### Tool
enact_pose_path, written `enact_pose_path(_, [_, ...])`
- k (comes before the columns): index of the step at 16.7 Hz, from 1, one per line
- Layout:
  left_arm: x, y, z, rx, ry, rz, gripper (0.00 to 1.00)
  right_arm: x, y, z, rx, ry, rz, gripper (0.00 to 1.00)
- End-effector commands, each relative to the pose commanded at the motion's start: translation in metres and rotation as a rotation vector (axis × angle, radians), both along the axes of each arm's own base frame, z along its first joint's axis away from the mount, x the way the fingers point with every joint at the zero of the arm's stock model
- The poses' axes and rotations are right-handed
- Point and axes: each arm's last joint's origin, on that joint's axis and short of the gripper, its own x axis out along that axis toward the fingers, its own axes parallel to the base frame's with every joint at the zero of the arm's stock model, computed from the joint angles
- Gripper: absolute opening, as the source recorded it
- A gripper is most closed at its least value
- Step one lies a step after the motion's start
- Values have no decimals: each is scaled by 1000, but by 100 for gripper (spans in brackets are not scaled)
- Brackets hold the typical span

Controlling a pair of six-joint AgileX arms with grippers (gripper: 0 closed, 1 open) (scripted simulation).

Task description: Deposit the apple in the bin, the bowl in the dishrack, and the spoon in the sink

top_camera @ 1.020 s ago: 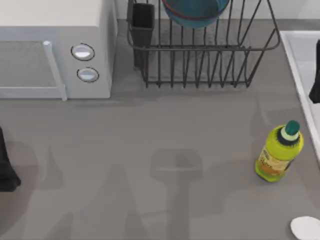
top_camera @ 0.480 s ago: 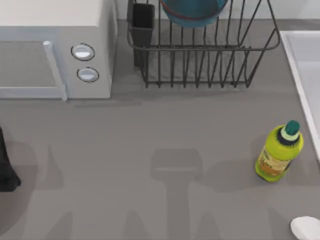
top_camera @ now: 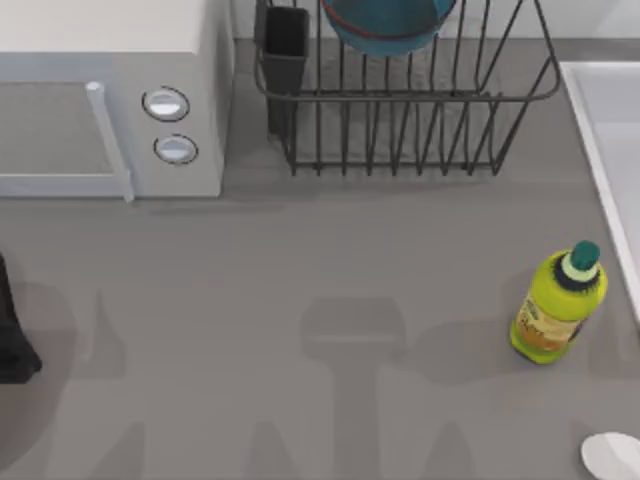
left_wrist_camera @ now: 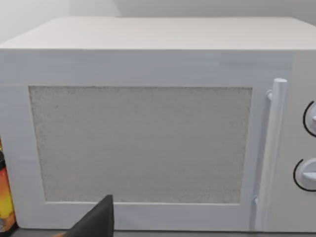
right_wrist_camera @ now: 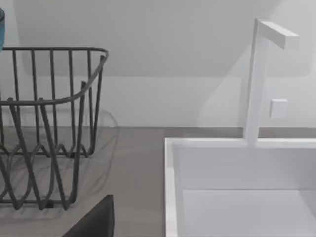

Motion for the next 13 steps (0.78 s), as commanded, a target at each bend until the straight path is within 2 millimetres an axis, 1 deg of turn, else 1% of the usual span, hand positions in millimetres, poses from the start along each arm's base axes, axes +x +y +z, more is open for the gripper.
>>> enact_pose_path(3, [0, 0, 0, 0, 0, 0, 100, 0, 0, 4, -33, 37, -2, 100])
enact_pose_path(6, [0, 0, 0, 0, 0, 0, 100, 4, -1, 12, -160, 181, 5, 100])
enact_pose_path(10, [0, 0, 0, 0, 0, 0, 100, 15, -2, 23, -460, 483, 93, 100])
enact_pose_path(13, [0, 0, 0, 0, 0, 0, 100, 28, -3, 28, -731, 721, 263, 100])
